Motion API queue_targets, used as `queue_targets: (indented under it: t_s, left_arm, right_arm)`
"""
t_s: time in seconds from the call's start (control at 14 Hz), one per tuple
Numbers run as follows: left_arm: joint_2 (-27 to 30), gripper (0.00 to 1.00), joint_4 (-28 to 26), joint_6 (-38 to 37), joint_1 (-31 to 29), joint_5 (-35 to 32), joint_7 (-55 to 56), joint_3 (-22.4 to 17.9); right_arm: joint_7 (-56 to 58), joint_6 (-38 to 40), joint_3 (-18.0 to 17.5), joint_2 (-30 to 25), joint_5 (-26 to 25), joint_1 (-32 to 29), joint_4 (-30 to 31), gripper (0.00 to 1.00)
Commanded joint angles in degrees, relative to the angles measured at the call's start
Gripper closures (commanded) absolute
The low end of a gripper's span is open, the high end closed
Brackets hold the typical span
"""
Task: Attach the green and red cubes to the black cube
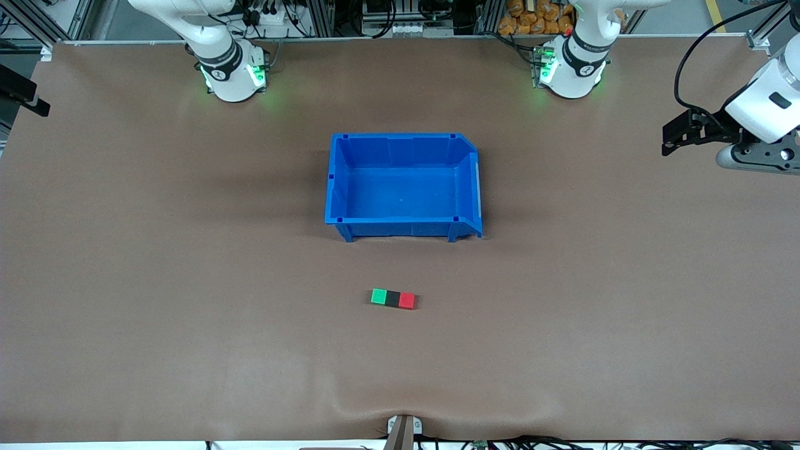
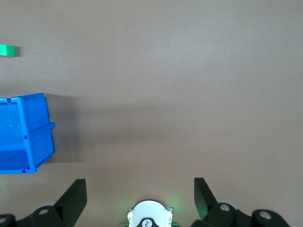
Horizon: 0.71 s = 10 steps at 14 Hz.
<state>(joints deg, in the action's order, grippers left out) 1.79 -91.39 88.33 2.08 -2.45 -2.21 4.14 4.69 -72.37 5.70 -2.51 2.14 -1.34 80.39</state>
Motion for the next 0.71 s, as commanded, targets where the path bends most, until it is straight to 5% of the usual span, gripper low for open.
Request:
queue_targets:
  t_s: [0.0, 0.64]
  left_arm:
    - [-0.6, 0.0, 1.0, 0.0, -0.4, 1.0, 0.6, 0.2]
    - [-1.1, 0.0, 0.9, 0.0, -0.4, 0.9, 0.6, 0.2]
  right_arm:
    - [0.9, -0.9, 0.0, -1.8, -0.6, 0.3, 2.0, 0.0]
    - [0.9, -0.9, -0.2, -1.7, -0.6, 0.5, 2.0, 0.0]
